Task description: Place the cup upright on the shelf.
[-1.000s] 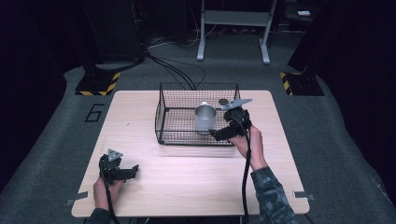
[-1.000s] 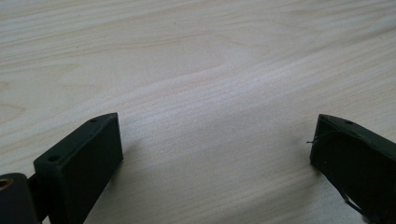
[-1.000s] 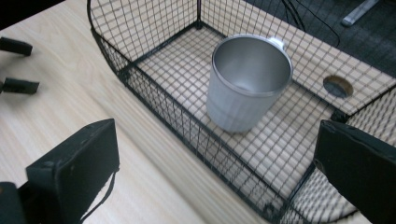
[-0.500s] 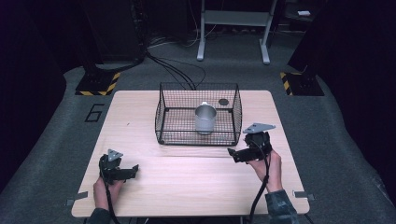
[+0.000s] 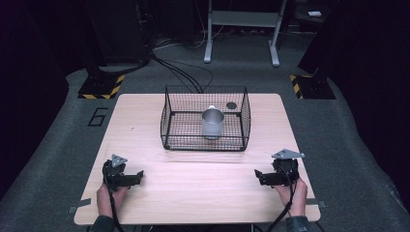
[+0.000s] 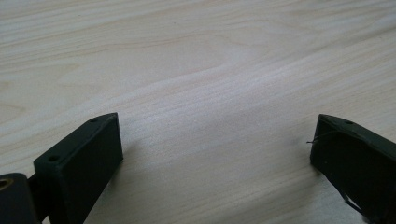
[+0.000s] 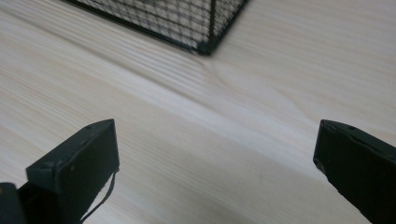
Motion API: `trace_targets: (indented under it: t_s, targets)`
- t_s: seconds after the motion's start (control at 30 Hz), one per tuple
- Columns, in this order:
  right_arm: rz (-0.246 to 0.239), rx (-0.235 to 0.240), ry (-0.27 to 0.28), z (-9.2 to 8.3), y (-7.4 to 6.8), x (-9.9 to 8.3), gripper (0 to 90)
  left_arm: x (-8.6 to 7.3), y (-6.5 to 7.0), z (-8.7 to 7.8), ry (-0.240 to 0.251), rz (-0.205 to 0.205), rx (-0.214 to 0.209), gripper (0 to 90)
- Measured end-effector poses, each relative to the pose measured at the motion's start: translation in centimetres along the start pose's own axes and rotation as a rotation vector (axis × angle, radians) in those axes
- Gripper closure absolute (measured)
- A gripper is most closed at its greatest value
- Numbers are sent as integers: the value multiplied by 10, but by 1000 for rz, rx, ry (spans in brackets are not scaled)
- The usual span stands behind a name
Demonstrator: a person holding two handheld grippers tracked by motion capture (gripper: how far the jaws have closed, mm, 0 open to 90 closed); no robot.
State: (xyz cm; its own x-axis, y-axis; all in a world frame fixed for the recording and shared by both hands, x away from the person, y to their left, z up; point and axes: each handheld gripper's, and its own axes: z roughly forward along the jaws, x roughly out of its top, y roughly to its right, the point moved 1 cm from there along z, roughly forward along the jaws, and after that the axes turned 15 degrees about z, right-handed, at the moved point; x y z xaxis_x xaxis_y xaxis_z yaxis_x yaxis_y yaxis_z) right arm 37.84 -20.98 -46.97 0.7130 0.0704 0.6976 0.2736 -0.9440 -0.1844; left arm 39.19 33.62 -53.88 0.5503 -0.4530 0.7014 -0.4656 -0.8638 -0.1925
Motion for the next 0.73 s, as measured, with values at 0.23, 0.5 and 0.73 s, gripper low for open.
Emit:
trace_targets:
  t_s: [0.23, 0.5, 0.73]
  targets:
    - [73, -45, -22, 13, 29, -33, 0, 0, 0, 0, 0, 0, 0, 23]
    - [81, -78, -8, 25, 51, -57, 0, 0, 0, 0, -2, 7, 2, 22]
    - [72, -73, 15, 24, 54, -59, 0, 0, 0, 0, -1, 7, 1, 22]
